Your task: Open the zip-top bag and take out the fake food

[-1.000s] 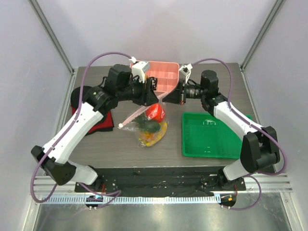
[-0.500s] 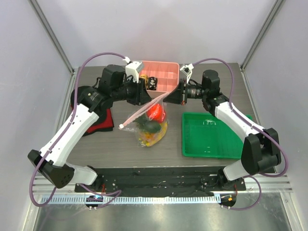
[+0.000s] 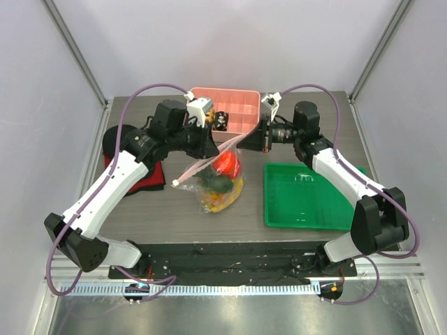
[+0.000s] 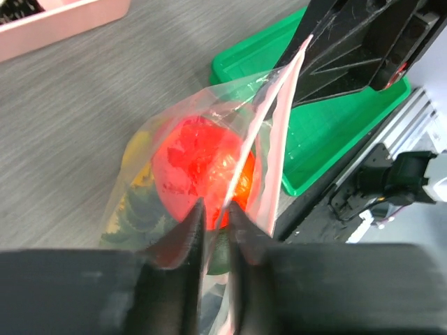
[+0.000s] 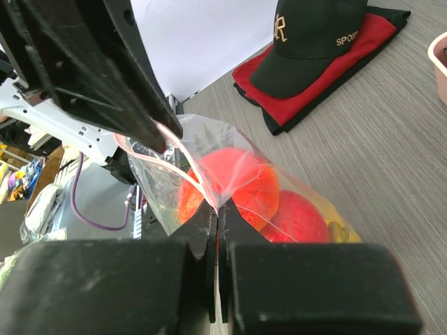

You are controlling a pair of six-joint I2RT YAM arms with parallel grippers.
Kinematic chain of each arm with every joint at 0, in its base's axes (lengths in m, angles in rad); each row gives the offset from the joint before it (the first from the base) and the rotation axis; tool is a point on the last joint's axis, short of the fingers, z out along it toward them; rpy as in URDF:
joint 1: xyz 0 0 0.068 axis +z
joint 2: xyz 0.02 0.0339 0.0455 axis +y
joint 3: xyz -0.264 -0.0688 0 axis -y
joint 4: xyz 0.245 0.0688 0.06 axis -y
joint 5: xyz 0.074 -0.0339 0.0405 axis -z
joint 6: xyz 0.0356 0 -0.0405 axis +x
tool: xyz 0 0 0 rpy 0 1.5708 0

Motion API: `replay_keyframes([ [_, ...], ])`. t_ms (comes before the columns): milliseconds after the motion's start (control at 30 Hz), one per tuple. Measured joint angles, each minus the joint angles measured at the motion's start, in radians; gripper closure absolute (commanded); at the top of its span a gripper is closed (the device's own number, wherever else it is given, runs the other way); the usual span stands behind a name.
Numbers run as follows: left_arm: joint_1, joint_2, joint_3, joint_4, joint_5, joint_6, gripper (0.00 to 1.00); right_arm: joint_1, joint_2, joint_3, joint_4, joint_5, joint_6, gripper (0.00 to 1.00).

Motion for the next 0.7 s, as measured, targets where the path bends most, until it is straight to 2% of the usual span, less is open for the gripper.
replay_keyframes([
  [33,0.000,0.005,0.000,0.000,0.005,0.003,0.96,0.003,0.000,0.000,-0.002,0.002,0.000,0.98],
  [67,0.000,0.008,0.000,-0.002,0.007,0.000,0.99,0.007,0.000,0.000,-0.005,0.005,0.000,0.99],
  [300,0.005,0.021,0.002,-0.056,0.014,0.002,1.00,0.045,0.000,0.010,-0.017,0.029,0.000,0.95],
  [333,0.006,0.021,0.005,-0.065,0.014,0.000,1.00,0.049,0.001,0.018,-0.022,0.033,0.003,0.86],
  [467,0.006,0.018,0.055,-0.099,-0.023,-0.047,1.00,0.060,0.027,0.107,-0.127,0.106,0.027,0.69],
  [500,0.006,0.014,0.064,-0.097,-0.037,-0.061,1.00,0.060,0.035,0.135,-0.165,0.133,0.037,0.60],
  [533,0.006,0.006,0.067,-0.091,-0.059,-0.087,1.00,0.061,0.045,0.175,-0.221,0.176,0.058,0.23],
  [567,0.003,-0.005,0.067,-0.087,-0.081,-0.114,1.00,0.062,0.053,0.201,-0.257,0.205,0.077,0.01],
  [700,-0.010,-0.092,-0.015,-0.005,-0.163,-0.211,1.00,0.066,0.063,0.279,-0.447,0.344,0.137,0.00],
])
